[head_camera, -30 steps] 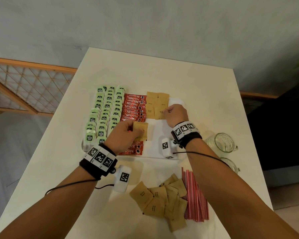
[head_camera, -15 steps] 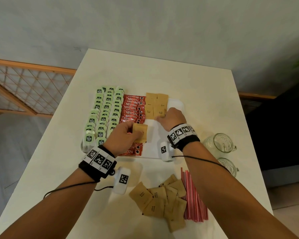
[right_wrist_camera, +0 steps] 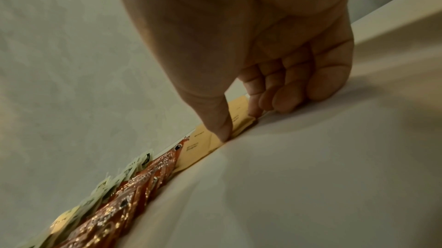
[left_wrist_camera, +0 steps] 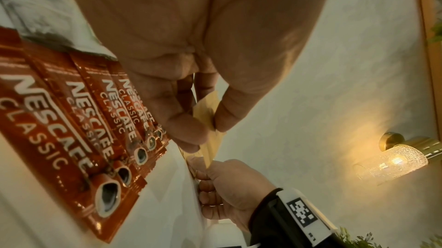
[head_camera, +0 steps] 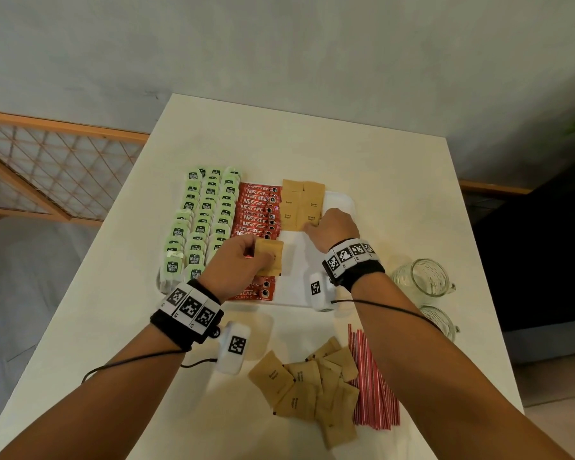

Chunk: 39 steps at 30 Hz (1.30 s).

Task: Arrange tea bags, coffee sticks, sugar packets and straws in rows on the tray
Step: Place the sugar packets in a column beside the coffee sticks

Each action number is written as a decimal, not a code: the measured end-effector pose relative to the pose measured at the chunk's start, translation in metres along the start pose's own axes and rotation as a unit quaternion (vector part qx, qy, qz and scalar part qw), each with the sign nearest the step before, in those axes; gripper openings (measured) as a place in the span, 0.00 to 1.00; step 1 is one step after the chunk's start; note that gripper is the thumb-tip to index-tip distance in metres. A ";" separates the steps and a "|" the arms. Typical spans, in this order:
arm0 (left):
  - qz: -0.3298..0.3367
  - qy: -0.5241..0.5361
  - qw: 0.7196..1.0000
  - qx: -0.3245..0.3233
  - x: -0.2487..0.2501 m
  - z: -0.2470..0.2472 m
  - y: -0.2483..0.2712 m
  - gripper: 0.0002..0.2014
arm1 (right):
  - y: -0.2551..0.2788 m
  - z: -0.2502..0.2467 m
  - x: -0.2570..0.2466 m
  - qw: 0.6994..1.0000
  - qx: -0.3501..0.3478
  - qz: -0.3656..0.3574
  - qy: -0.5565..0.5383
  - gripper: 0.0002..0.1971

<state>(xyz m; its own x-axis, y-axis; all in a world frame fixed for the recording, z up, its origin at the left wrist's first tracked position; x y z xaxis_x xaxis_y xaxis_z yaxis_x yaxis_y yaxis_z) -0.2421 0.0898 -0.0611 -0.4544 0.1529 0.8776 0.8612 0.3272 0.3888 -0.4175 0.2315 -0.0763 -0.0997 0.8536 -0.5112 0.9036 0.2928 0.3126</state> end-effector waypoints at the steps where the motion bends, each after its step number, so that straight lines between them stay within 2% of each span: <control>1: -0.001 0.001 1.000 0.000 0.000 0.000 0.000 0.05 | 0.000 0.000 0.000 1.000 -0.001 0.000 -0.001 0.18; 9: 0.004 0.000 1.000 0.003 -0.001 -0.004 -0.004 0.06 | 0.010 -0.005 0.002 0.997 -0.023 0.009 -0.070 0.17; 13: 0.008 -0.008 1.000 0.006 -0.001 -0.006 -0.007 0.05 | 0.030 -0.008 -0.004 0.994 -0.052 -0.021 -0.096 0.24; 17: 0.010 -0.013 1.000 0.006 0.000 -0.003 -0.008 0.05 | 0.056 0.005 -0.010 0.976 -0.124 -0.056 -0.170 0.26; 20: 0.014 -0.012 1.000 0.001 0.001 -0.001 -0.009 0.03 | 0.072 0.016 -0.012 0.965 -0.160 -0.071 -0.193 0.21; 26: 0.032 -0.023 0.999 -0.004 0.008 0.001 -0.006 0.03 | 0.089 0.021 -0.019 0.952 -0.150 -0.106 -0.244 0.08; 32: 0.036 -0.019 0.999 -0.007 0.009 0.002 -0.002 0.02 | 0.095 0.021 -0.026 0.958 -0.130 -0.124 -0.224 0.11; 39: 0.017 -0.027 0.999 0.007 0.006 -0.003 0.002 0.05 | 0.087 0.014 -0.030 0.964 -0.122 -0.127 -0.200 0.12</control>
<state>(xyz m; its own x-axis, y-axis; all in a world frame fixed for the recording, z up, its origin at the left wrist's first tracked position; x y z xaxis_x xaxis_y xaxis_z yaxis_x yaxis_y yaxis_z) -0.2424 0.0885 -0.0545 -0.4363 0.2142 0.8739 0.8734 0.3343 0.3541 -0.3303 0.2252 -0.0445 -0.0917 0.5211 -0.8486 0.7415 0.6045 0.2911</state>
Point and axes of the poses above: each hand's wrist, its own y-axis away from the middle knuckle, its own z-axis out of the palm, x = y × z, the point moved 10 cm from there along -y, towards the middle knuckle, and after that the axes turned 7 degrees about -y, right-handed, at the moved point
